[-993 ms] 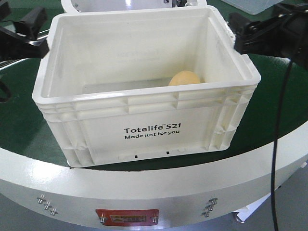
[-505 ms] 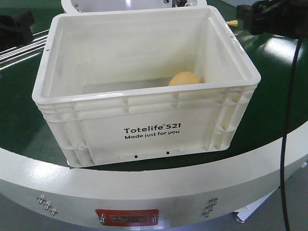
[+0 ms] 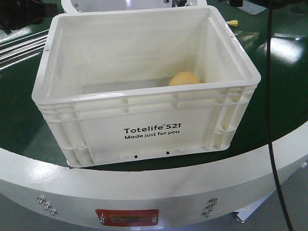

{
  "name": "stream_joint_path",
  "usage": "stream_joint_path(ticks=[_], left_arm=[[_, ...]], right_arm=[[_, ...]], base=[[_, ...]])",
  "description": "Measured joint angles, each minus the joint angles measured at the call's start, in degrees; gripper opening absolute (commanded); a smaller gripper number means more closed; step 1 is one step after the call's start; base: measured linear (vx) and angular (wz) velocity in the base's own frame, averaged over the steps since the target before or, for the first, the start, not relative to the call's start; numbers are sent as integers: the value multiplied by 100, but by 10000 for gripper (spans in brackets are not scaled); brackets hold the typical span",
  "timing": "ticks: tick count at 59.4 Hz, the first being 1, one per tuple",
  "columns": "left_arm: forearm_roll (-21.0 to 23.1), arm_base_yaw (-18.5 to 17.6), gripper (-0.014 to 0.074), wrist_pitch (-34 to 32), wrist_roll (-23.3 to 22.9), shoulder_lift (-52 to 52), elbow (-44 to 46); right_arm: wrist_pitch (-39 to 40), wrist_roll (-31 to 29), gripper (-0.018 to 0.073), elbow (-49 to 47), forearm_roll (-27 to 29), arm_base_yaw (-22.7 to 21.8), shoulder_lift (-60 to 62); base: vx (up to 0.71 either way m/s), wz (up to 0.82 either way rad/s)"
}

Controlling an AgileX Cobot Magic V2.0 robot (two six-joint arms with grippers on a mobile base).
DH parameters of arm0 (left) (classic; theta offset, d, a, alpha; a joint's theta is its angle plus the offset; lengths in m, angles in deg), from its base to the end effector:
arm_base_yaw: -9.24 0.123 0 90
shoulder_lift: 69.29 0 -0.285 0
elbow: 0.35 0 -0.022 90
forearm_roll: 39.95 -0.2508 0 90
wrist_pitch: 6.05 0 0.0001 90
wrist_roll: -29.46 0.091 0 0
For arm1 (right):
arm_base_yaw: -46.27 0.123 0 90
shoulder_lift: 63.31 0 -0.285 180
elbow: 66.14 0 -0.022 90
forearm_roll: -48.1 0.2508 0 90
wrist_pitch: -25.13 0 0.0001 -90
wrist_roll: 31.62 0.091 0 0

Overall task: Place moving items into box and shelve
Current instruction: 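Raise both grippers and move them to the tote's side rims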

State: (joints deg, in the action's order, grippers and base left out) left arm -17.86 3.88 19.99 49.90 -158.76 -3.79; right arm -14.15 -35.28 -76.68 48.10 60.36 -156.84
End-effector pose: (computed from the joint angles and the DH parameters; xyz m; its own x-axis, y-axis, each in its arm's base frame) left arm 0.3258 -0.0457 0.3760 -0.4544 0.0496 -0.8894 0.2415 0.9679 -0.0693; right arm 0.3304 0.0829 0.4112 -0.5013 -0.1916 -0.8438 -0.2760 0.9596 -0.0540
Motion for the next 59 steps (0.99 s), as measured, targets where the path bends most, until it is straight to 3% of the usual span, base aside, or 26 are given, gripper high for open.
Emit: stream_joint_path(ticks=[8,17,47,59], left_arm=[[-405,0,472,153,-493,-167,18],[-543,0,447,338,-809,-289,18],[-362,0,444,479,-891,-287,18],[-325,0,444,600,-1424,-287,18]], right_arm=[[-79,5,592,-5,0,0,-43],[-106,5,592,-7,0,-56,-56],[-189,5,592,-7,-198,-56,-56],[-189,5,592,-7,-238,-56,-56]], base=[[0,0],[0,0],[0,0],[0,0]])
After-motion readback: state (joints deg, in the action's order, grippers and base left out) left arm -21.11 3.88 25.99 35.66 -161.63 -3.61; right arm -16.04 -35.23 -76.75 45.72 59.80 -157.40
